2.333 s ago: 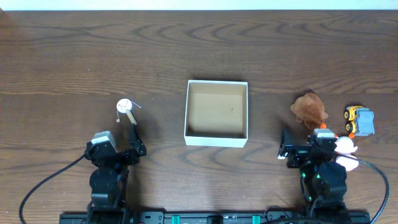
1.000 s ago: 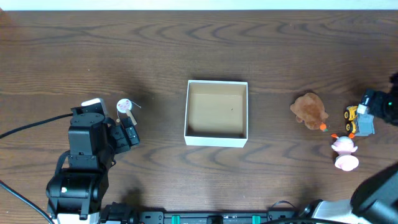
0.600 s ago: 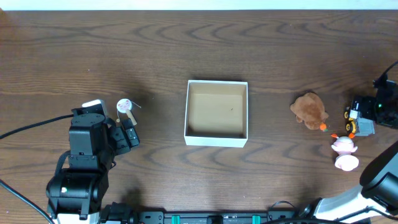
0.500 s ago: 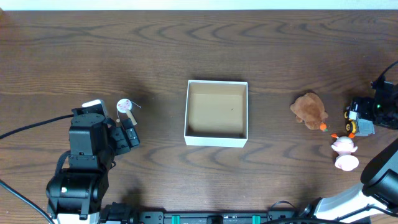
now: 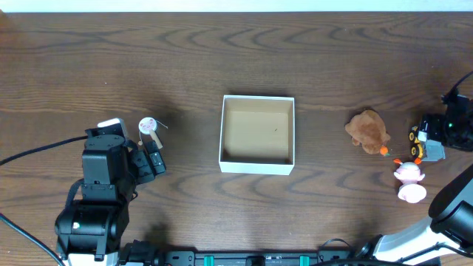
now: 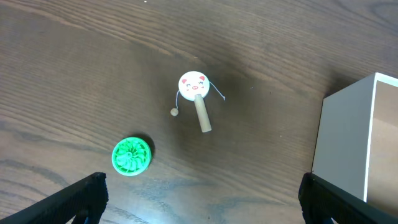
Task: Pack container
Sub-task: 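Move the right gripper to the yellow toy truck and grasp it, then carry the truck with the right gripper into the white box and release, then move the right gripper back to the brown plush bear and grasp it, then carry the bear with the right gripper into the box and release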
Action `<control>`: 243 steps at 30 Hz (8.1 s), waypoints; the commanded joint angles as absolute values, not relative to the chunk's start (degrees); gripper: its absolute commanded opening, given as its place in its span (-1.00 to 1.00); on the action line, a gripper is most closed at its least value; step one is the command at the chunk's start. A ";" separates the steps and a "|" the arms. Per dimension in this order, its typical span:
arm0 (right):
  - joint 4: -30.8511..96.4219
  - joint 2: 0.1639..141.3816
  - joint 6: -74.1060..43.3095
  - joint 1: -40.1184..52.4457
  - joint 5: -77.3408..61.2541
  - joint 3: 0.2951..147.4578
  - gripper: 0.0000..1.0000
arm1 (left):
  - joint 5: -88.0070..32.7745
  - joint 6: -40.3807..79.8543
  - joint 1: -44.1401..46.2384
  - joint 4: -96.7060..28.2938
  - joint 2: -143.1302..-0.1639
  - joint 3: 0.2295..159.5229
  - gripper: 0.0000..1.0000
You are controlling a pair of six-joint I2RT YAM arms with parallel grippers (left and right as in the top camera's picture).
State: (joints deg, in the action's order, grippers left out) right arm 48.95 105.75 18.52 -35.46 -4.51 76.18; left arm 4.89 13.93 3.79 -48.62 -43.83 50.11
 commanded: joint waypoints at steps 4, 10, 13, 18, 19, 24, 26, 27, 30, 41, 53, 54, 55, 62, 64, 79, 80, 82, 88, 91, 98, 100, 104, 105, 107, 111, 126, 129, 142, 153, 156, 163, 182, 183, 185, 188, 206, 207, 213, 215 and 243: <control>48.12 106.83 18.92 -35.62 -4.97 76.01 0.69 | 4.99 14.50 3.55 -48.64 -43.72 51.13 0.96; 47.77 107.07 18.90 -35.62 -4.97 76.01 0.58 | 4.99 14.48 3.55 -48.66 -43.72 51.13 0.96; 47.59 107.13 18.90 -35.62 -4.97 76.01 0.60 | 4.99 14.48 3.55 -48.66 -43.72 51.13 0.96; 47.53 107.20 18.87 -35.62 -5.02 75.99 0.62 | 4.99 14.48 3.55 -48.84 -43.72 51.13 0.96; 47.53 107.22 18.87 -35.62 -5.02 75.99 0.61 | 4.99 14.50 3.55 -48.84 -43.72 51.13 0.96; 47.66 107.96 18.63 -35.62 -5.17 75.96 0.60 | 4.99 14.48 3.55 -48.84 -43.72 51.13 0.96; 47.88 108.51 18.65 -35.62 -5.93 75.96 0.57 | 4.99 14.48 3.55 -48.84 -43.72 51.13 0.96; 48.03 108.71 18.68 -35.62 -6.11 75.96 0.55 | 4.99 14.48 3.55 -48.86 -43.72 51.13 0.96; 47.99 108.88 18.65 -35.62 -6.09 75.96 0.51 | 4.99 14.48 3.55 -48.84 -43.72 51.13 0.96; 47.99 108.88 17.78 -35.62 -6.07 75.96 0.16 | 4.99 14.48 3.55 -48.84 -43.72 51.13 0.96; 47.94 108.86 16.27 -35.62 -6.07 75.96 -0.03 | 4.99 14.48 3.55 -48.84 -43.75 51.13 0.96; 47.94 108.86 16.27 -35.62 -6.07 75.96 -0.06 | 4.99 14.48 3.55 -48.84 -43.72 51.13 0.96; 47.94 108.86 16.25 -35.62 -6.07 75.96 -0.09 | 4.99 14.48 3.55 -48.84 -43.72 51.13 0.96; 47.77 108.60 14.72 -35.59 -6.07 75.96 -0.30 | 4.99 14.48 3.55 -48.84 -43.72 51.13 0.96; 47.64 108.03 13.67 -35.53 -6.07 75.99 -0.33 | 4.99 14.48 3.55 -48.84 -43.72 51.13 0.96; 47.40 85.56 4.16 -22.31 -7.81 76.73 -0.97 | 4.97 14.50 3.55 -48.99 -43.72 51.13 0.96; 47.46 83.18 3.57 -19.86 -7.77 76.73 -0.98 | 4.97 14.50 3.55 -49.01 -43.72 51.13 0.96; 47.64 79.37 0.84 -15.11 -7.73 76.73 -0.98 | 4.97 14.50 3.55 -49.01 -43.72 51.13 0.96; 46.11 73.12 -11.31 5.39 -1.15 76.73 -0.97 | 4.97 14.50 3.55 -49.04 -43.72 51.13 0.96; 43.33 73.80 -15.42 14.81 1.96 76.73 -0.97 | 4.97 14.50 3.55 -49.06 -43.72 51.13 0.96; 39.31 79.61 -27.51 32.10 12.93 76.73 -0.98 | 4.97 15.20 3.55 -49.06 -43.72 51.13 0.96; 40.07 82.21 -30.76 34.81 14.85 76.73 -0.98 | 4.97 15.20 3.55 -49.15 -43.72 51.13 0.96; 42.19 88.60 -34.76 37.67 14.79 76.73 -0.97 | 4.97 15.18 3.55 -49.30 -43.72 51.13 0.96; 43.05 90.02 -36.16 37.69 14.79 76.73 -0.98 | 4.97 15.18 3.55 -49.34 -43.72 51.13 0.96; 44.84 93.95 -39.62 37.30 14.57 76.73 -0.98 | 4.97 15.18 3.55 -49.52 -43.75 51.13 0.96; 43.90 99.22 -40.21 36.32 11.92 76.73 -0.98 | 4.97 15.18 3.55 -49.74 -43.75 51.13 0.96; 40.95 105.75 -38.02 32.91 8.95 76.73 -0.39 | 4.97 15.16 3.55 -50.54 -43.75 51.13 0.96; 41.15 105.75 -36.47 32.73 8.56 76.73 -0.11 | 4.97 15.16 3.55 -50.54 -43.75 51.13 0.96; 40.40 105.73 -33.04 32.73 8.58 76.73 0.43 | 4.97 15.16 3.55 -50.54 -43.75 51.13 0.96; 45.47 97.49 -22.00 27.44 11.29 90.91 0.75 | 4.97 15.16 3.55 -50.57 -43.97 51.13 0.96; 48.29 93.97 -21.89 20.82 11.79 92.84 0.95 | 4.97 15.16 3.55 -50.76 -44.12 51.13 0.96; 57.93 93.08 -4.45 -0.71 4.43 92.09 0.98 | 4.97 15.16 3.55 -50.72 -44.82 51.13 0.96; 54.92 109.38 9.50 -8.97 -0.47 76.90 0.74 | 4.97 15.16 3.55 -50.76 -45.98 51.13 0.96; 54.81 109.69 9.50 -8.78 -0.45 76.90 0.43 | 4.97 15.16 3.55 -50.76 -45.98 51.13 0.96; 54.65 109.58 9.50 -8.45 -0.45 76.95 -0.17 | 4.97 15.16 3.55 -50.76 -45.98 51.13 0.96; 54.87 108.55 9.26 -8.43 -0.45 77.38 -0.88 | 4.97 15.16 3.55 -50.76 -45.98 51.13 0.96; 55.13 84.93 5.67 7.94 -9.63 83.83 -0.99 | 4.97 15.16 3.55 -50.74 -45.98 51.13 0.96; 54.61 84.49 6.24 10.28 -10.50 83.83 -0.97 | 4.97 15.18 3.55 -50.74 -45.98 51.13 0.96; 49.28 85.89 10.92 25.61 -9.91 83.77 -0.96 | 4.97 15.16 3.55 -50.76 -45.98 51.13 0.96; 45.91 87.66 6.92 29.76 -7.60 83.77 -0.97 | 4.97 15.16 3.55 -50.76 -45.98 51.13 0.96; 38.33 108.33 -23.75 37.63 -0.47 83.77 0.07 | 4.97 15.16 3.55 -51.00 -45.98 51.13 0.96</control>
State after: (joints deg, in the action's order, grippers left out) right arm 38.61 107.74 -23.27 37.19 -1.30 83.61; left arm 4.89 14.83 3.79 -50.74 -45.98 50.13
